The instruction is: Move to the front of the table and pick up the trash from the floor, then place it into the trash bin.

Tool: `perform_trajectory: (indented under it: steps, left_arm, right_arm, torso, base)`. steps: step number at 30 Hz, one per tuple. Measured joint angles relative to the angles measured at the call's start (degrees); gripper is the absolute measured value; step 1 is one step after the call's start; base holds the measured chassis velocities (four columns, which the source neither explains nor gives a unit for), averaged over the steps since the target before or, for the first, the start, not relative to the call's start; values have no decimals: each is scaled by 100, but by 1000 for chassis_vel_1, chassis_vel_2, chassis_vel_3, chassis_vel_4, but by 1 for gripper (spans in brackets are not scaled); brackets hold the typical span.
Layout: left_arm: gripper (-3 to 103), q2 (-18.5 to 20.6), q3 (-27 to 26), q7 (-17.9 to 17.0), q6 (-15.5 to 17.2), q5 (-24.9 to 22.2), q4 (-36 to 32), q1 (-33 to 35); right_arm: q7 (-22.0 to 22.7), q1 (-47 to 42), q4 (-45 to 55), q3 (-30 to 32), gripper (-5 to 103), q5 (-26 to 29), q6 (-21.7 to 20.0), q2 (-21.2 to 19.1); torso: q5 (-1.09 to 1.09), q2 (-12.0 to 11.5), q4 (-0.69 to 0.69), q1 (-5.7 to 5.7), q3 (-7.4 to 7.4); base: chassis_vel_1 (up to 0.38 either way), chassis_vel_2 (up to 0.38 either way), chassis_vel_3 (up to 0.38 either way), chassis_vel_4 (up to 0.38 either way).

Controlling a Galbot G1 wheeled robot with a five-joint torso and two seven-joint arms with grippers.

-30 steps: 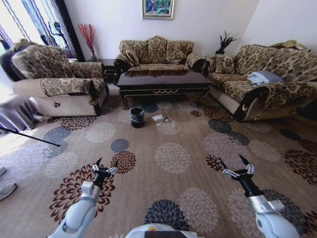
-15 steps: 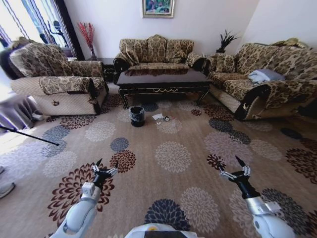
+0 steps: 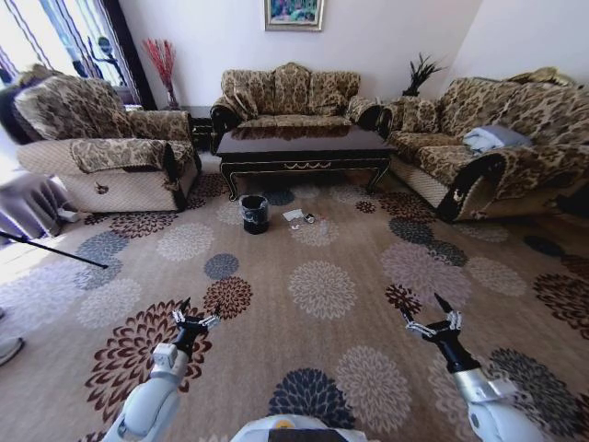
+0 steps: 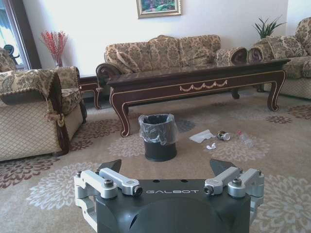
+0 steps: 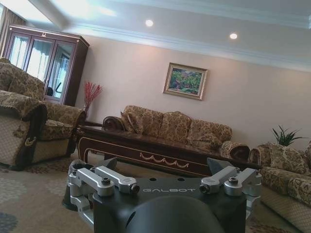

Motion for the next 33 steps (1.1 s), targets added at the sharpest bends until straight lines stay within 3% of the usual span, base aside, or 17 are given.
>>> perform_trajectory:
  steps: [33]
  left_arm:
    - [100, -16, 24, -91, 45, -10, 2, 4]
  right_arm:
    - [-11, -122, 56, 38, 100, 14, 48, 80]
  torso:
    - [0, -786, 0, -294, -492]
  base:
    - [0, 0, 0, 0]
